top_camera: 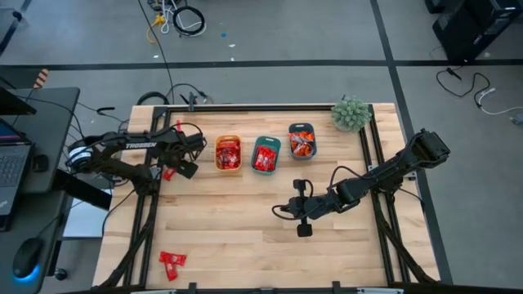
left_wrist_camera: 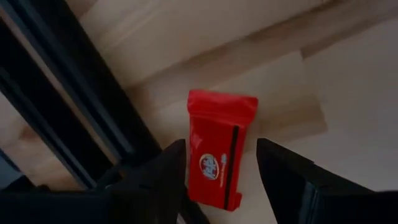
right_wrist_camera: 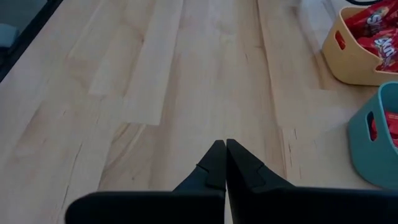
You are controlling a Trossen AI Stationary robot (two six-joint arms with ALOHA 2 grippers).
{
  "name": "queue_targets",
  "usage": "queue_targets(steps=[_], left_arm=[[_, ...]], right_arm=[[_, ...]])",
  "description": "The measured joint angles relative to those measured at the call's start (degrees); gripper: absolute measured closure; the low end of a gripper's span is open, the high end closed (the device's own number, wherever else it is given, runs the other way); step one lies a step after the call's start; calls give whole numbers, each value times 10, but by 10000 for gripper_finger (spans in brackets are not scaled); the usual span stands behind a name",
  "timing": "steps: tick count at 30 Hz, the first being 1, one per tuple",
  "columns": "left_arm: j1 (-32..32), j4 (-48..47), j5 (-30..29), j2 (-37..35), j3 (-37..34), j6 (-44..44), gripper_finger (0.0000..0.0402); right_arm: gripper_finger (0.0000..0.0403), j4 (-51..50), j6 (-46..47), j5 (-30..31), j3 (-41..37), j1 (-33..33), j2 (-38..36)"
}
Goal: Sort candy
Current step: Put the red chocolate into the green bin
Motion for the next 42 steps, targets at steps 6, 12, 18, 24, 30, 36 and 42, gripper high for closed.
queue_targets(steps=[6,12,18,24,30,36,42], left_arm=[[24,22,0,0,-3,0,203],[36,45,26,-2,-31,-30,203],[36,58,42,-2,-36,-28,203],[25,66,61,-1,-36,-14,224],[3,63,63,-1,-27,0,283],[-14,89,82,1,23,11,310],[-27,76,69,0,94,24,326]], right_arm=[[403,0,0,0,0,0,0],[403,0,0,0,0,0,0],[403,0,0,0,0,0,0],[403,0,0,0,0,0,0],[403,0,0,0,0,0,0],[403,0,0,0,0,0,0],[403,-1,0,0,0,0,0]])
